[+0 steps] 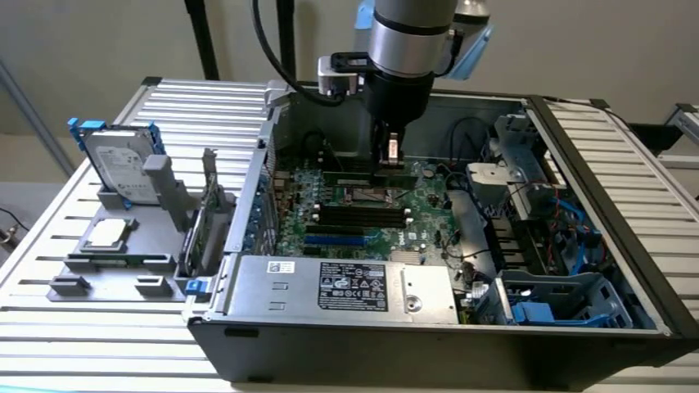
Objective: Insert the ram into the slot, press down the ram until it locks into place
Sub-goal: 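Insert the ram into the slot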
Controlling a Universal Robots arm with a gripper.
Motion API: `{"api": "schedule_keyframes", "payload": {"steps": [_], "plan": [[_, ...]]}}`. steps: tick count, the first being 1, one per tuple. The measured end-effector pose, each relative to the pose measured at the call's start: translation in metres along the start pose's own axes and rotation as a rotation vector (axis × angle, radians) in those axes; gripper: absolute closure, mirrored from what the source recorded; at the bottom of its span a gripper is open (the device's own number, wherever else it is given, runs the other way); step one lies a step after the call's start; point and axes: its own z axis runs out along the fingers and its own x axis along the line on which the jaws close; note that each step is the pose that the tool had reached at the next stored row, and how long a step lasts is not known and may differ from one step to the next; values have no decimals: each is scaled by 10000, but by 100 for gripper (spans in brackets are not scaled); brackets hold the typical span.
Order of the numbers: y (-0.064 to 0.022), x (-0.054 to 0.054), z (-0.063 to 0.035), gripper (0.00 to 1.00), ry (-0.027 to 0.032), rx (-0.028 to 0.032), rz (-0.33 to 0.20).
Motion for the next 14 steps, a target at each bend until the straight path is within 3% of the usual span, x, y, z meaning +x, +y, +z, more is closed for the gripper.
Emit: {"api": "schedule_keyframes", "payload": {"steps": [14], "plan": [[-9, -16, 256, 86, -1, 1, -1]]}}
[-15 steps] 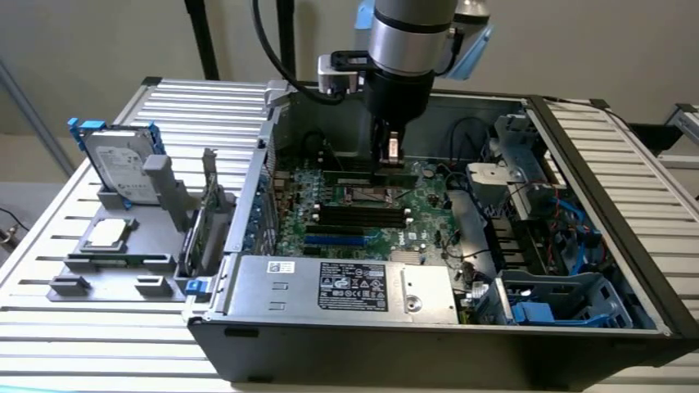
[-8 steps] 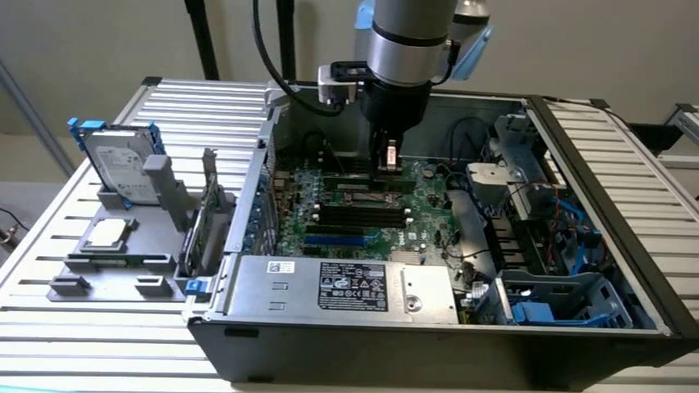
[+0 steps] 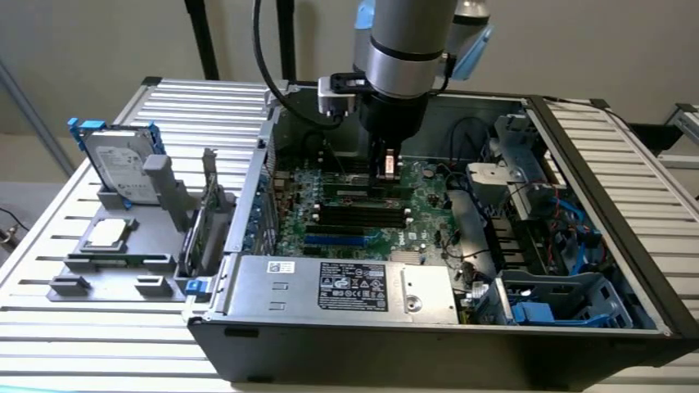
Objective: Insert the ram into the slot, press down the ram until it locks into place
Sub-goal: 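Insert the ram into the slot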
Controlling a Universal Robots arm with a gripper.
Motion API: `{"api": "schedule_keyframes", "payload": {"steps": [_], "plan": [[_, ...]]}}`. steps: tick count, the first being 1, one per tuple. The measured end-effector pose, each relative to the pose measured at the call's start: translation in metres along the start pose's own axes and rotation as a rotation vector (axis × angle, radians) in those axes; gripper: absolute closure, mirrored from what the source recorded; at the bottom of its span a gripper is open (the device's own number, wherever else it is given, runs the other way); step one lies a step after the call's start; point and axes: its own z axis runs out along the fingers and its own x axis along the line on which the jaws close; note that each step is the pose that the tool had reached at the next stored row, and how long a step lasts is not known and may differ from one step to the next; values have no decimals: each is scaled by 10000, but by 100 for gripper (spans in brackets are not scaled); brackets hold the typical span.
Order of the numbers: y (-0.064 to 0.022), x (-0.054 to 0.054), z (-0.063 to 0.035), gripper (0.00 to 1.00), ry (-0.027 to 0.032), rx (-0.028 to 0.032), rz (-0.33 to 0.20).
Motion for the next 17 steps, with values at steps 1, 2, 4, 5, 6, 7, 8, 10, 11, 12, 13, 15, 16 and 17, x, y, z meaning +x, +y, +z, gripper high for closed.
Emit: {"api": "schedule_keyframes", "payload": {"steps": [1, 2, 4, 5, 6, 7, 8, 10, 11, 12, 13, 15, 16, 17], "plan": [[-1, 0, 18, 86, 0, 0, 1], [-1, 1, 36, 86, 1, 0, 2], [-4, 1, 72, 86, 0, 0, 2], [-6, 2, 90, 86, 0, 0, 1], [-7, 2, 108, 86, 0, 0, 1], [-7, 2, 126, 86, 1, -1, 1], [-8, 3, 144, 86, 1, -1, 1], [-9, 3, 180, 86, 0, 0, 0], [-9, 3, 193, 86, -1, -6, 1], [-10, 3, 204, 86, -1, -14, 2], [-10, 4, 213, 86, 0, -22, 1], [-11, 4, 228, 86, 4, -42, 2], [-11, 5, 234, 86, 4, -51, 2], [-11, 5, 240, 86, 5, -60, 2]]}}
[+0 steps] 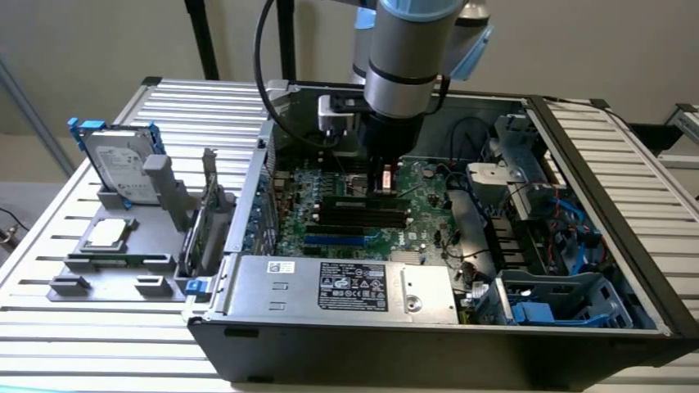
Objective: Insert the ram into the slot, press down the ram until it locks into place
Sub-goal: 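Insert the ram into the slot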
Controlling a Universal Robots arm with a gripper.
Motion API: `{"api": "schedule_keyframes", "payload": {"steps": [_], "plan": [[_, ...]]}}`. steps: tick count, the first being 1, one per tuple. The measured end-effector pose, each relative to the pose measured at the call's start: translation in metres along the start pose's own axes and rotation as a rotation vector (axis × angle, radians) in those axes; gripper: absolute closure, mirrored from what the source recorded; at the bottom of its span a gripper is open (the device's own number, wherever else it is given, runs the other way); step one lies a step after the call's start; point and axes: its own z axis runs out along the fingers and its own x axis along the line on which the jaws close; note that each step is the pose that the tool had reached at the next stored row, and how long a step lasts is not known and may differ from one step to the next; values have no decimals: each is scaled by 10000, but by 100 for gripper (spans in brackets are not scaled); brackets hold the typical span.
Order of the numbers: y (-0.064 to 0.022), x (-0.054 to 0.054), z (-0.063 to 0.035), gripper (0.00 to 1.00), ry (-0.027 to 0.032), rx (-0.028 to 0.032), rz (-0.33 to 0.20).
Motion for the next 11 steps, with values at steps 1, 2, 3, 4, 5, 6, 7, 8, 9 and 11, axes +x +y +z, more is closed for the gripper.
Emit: {"api": "schedule_keyframes", "payload": {"steps": [1, 2, 3, 4, 5, 6, 7, 8, 9, 11], "plan": [[0, 1, 4, 86, 1, -9, 0], [0, 2, 7, 86, 2, -16, 1], [0, 4, 9, 86, 3, -20, 1], [0, 6, 12, 86, 1, -22, 0], [0, 7, 14, 86, 0, -22, 0], [0, 10, 15, 86, 1, -23, 0], [-1, 15, 16, 86, 2, -24, 0], [0, 18, 17, 86, 1, -23, 0], [0, 22, 19, 86, 1, -23, 0], [0, 30, 22, 86, 0, -23, 0]]}}
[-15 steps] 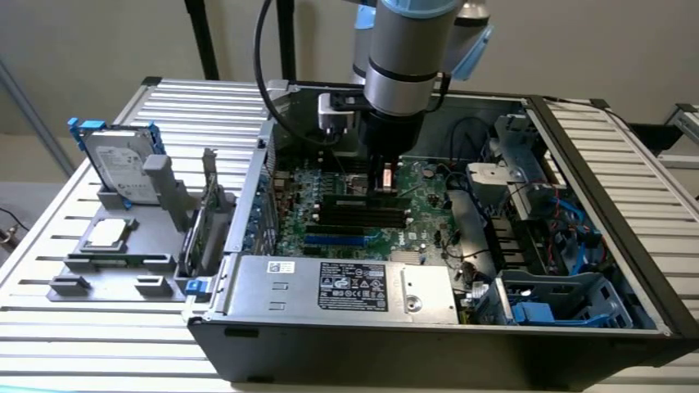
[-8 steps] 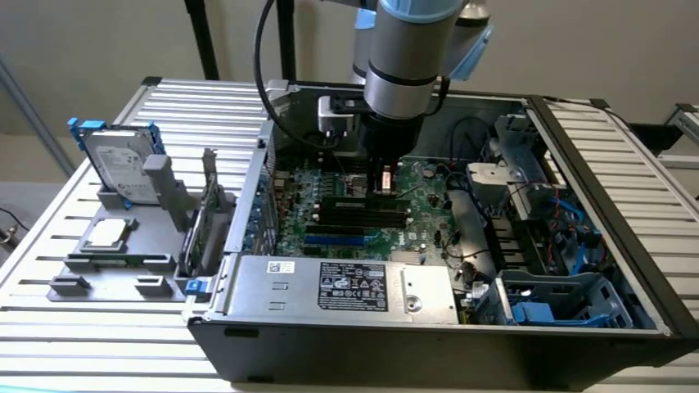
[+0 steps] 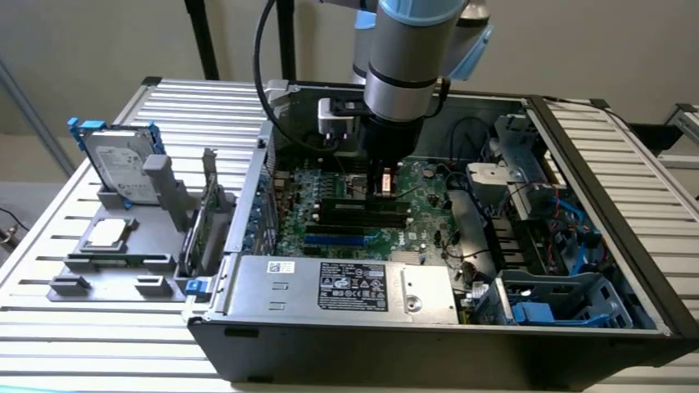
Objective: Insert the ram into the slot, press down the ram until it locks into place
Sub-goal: 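Insert the ram into the slot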
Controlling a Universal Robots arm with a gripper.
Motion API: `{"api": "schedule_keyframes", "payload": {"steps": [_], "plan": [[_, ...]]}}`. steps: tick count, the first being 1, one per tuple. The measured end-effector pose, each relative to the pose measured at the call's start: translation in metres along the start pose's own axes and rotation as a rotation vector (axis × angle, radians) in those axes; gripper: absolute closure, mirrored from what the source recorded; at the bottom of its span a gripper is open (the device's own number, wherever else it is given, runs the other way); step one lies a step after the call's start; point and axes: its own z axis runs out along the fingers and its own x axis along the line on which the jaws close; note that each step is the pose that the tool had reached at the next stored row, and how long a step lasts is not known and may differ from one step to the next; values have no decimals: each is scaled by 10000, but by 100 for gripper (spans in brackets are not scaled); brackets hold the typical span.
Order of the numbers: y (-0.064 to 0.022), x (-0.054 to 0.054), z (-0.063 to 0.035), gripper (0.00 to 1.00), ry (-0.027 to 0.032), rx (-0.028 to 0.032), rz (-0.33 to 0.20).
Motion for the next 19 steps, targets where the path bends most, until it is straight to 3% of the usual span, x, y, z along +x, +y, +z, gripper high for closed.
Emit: {"api": "schedule_keyframes", "payload": {"steps": [12, 19], "plan": [[12, 8, 55, 86, 1, 2, 1], [18, 8, 67, 86, 2, 55, 3]]}}
